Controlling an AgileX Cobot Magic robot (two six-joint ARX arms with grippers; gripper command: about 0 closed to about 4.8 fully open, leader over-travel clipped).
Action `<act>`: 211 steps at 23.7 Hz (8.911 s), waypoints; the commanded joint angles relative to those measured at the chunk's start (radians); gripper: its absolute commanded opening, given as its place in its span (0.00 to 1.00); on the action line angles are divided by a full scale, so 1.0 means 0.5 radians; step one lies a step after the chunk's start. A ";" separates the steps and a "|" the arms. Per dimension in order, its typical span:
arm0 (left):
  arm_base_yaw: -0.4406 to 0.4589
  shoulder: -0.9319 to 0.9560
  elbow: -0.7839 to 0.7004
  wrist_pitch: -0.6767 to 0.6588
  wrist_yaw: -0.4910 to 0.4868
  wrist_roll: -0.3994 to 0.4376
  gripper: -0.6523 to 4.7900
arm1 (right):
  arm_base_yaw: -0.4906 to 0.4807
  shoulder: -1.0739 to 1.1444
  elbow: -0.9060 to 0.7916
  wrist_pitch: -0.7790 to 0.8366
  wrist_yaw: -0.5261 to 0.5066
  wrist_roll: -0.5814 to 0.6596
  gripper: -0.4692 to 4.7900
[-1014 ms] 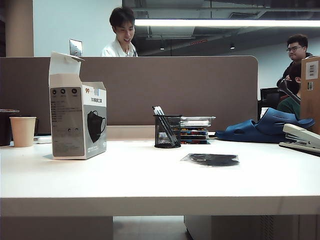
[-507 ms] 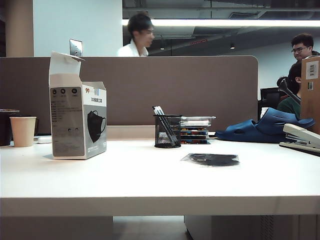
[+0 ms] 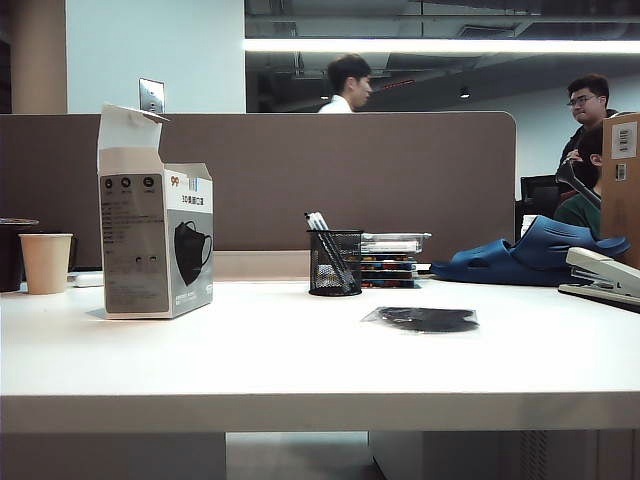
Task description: Put the mask into the mask box.
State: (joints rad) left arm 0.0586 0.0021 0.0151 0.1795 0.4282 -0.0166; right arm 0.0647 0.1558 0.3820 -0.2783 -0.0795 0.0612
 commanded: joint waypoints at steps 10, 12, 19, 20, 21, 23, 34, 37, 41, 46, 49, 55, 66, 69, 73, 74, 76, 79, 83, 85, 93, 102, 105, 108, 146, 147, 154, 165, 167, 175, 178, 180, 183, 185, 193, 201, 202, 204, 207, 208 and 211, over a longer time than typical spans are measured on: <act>0.000 0.000 0.014 -0.053 0.237 -0.095 0.11 | 0.073 1.187 0.805 -0.349 -0.372 -0.006 0.07; 0.000 0.000 0.014 -0.056 0.229 -0.095 0.11 | 0.159 1.403 0.941 -0.349 -0.372 -0.006 0.10; 0.000 0.000 0.014 -0.058 0.229 -0.095 0.11 | 0.358 2.073 1.326 -0.344 -0.370 -0.007 0.62; 0.000 0.000 0.014 -0.058 0.227 -0.095 0.11 | 0.381 2.212 1.398 -0.342 -0.369 -0.010 0.83; 0.000 0.000 0.014 -0.060 0.217 -0.095 0.11 | 0.389 2.296 1.440 -0.341 -0.370 -0.013 0.95; 0.000 0.000 0.014 -0.060 0.216 -0.096 0.11 | 0.414 2.502 1.552 -0.330 -0.365 -0.027 1.00; 0.002 0.000 0.014 -0.157 0.216 -0.095 0.11 | 0.511 3.225 1.863 -0.228 -0.179 -0.142 1.00; 0.002 0.000 0.014 -0.163 0.216 -0.095 0.11 | 0.571 3.387 1.922 -0.243 0.019 -0.246 1.00; 0.002 0.000 0.014 -0.193 0.216 -0.095 0.11 | 0.624 3.510 1.938 -0.212 0.035 -0.280 1.00; 0.002 0.000 0.014 -0.195 0.216 -0.095 0.11 | 0.627 3.594 1.937 -0.211 0.072 -0.278 1.00; 0.002 0.000 0.014 -0.194 0.215 -0.095 0.11 | 0.627 3.650 1.936 -0.224 0.065 -0.240 1.00; 0.002 0.000 0.014 -0.189 0.215 -0.095 0.11 | 0.630 3.722 1.936 -0.266 0.065 -0.228 0.76; 0.002 0.000 0.037 0.000 0.069 -0.087 0.16 | 0.632 3.725 2.000 -0.277 -0.167 -0.229 0.12; 0.002 0.000 0.103 0.003 -0.066 -0.085 0.48 | 0.632 3.721 2.177 -0.298 -0.359 -0.229 0.08; 0.002 0.000 0.176 0.002 -0.101 -0.029 0.48 | 0.632 3.718 2.390 -0.357 -0.475 -0.228 0.09; 0.002 0.008 0.213 0.000 -0.114 0.014 0.48 | 0.633 3.718 2.463 -0.394 -0.510 -0.229 0.09; 0.002 0.049 0.270 -0.021 -0.191 0.019 0.48 | 0.633 3.718 2.550 -0.416 -0.631 -0.229 0.09; 0.002 0.149 0.326 -0.015 -0.225 0.109 0.48 | 0.633 3.718 2.618 -0.436 -0.769 -0.228 0.09; 0.002 0.528 0.498 0.014 -0.226 0.275 0.48 | 0.656 3.717 2.711 -0.499 -0.874 -0.227 0.09; 0.001 0.794 0.619 0.101 -0.220 0.335 0.49 | 0.671 3.716 2.734 -0.499 -1.054 -0.227 0.09; 0.000 1.649 1.109 0.275 -0.166 0.353 0.59 | 0.699 3.713 2.734 -0.489 -1.259 -0.226 0.09; -0.002 2.329 1.559 0.356 -0.005 0.464 0.59 | 0.703 3.678 2.735 -0.472 -1.283 -0.122 0.08; -0.039 2.464 1.631 0.352 0.005 0.512 0.67 | 0.703 3.668 2.735 -0.466 -1.282 -0.122 0.09; -0.053 2.573 1.678 0.355 0.002 0.517 0.70 | 0.703 3.664 2.735 -0.467 -1.283 -0.089 0.09; -0.075 3.026 1.804 0.768 0.567 0.481 0.11 | 0.906 3.668 3.008 -0.578 -1.553 0.294 0.09; -0.075 3.026 1.804 0.768 0.595 0.481 0.11 | 0.906 3.668 3.008 -0.591 -1.574 0.322 0.08; -0.075 3.026 1.804 0.769 0.933 0.481 0.11 | 0.905 3.668 3.008 -0.615 -1.785 0.726 0.08; -0.075 3.026 1.804 0.778 1.227 0.488 0.11 | 0.903 3.668 3.008 -0.250 -1.982 1.254 0.08; -0.075 3.026 1.804 0.800 1.260 0.488 0.11 | 0.903 3.671 3.008 -0.235 -1.932 1.254 0.08; -0.075 3.026 1.804 0.963 1.299 0.265 0.11 | 0.903 3.769 3.007 -0.401 -1.927 1.256 0.08; -0.075 3.026 1.804 0.961 1.299 0.264 0.11 | 0.904 3.795 3.007 -0.428 -2.002 1.314 0.08; -0.075 3.026 1.804 0.965 1.299 0.264 0.11 | 0.903 3.805 3.007 -0.430 -2.038 1.334 0.08; -0.075 3.026 1.804 0.980 1.305 0.263 0.11 | 0.903 3.818 3.007 -0.426 -2.021 1.346 0.09; -0.076 3.026 1.804 0.984 1.322 0.261 0.11 | 0.902 3.821 3.007 -0.430 -2.014 1.347 0.18; -0.075 3.026 1.804 1.021 1.334 0.121 0.11 | 0.897 3.822 3.008 -0.359 -1.978 1.465 0.79; -0.074 3.026 1.804 1.019 1.329 0.121 0.11 | 0.863 3.812 3.024 -0.108 -2.052 1.623 0.81; -0.072 3.026 1.804 1.020 1.329 0.121 0.11 | 0.853 3.812 3.038 -0.133 -2.075 1.621 0.81; -0.066 3.026 1.804 1.020 1.328 0.121 0.11 | 0.851 3.812 3.045 -0.150 -2.113 1.621 0.81; -0.060 3.026 1.804 1.020 1.327 0.122 0.11 | 0.851 3.812 3.045 -0.189 -2.141 1.621 0.73; -0.060 3.026 1.804 1.019 1.314 0.122 0.11 | 0.851 3.812 3.046 -0.189 -2.152 1.620 0.71; -0.060 3.026 1.804 1.019 1.238 0.122 0.11 | 0.842 3.812 3.046 -0.188 -2.138 1.583 0.69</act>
State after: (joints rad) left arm 0.0265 1.5185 0.9131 0.6704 1.0561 0.0505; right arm 0.4881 2.0693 1.9007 -0.3820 -1.1477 0.8692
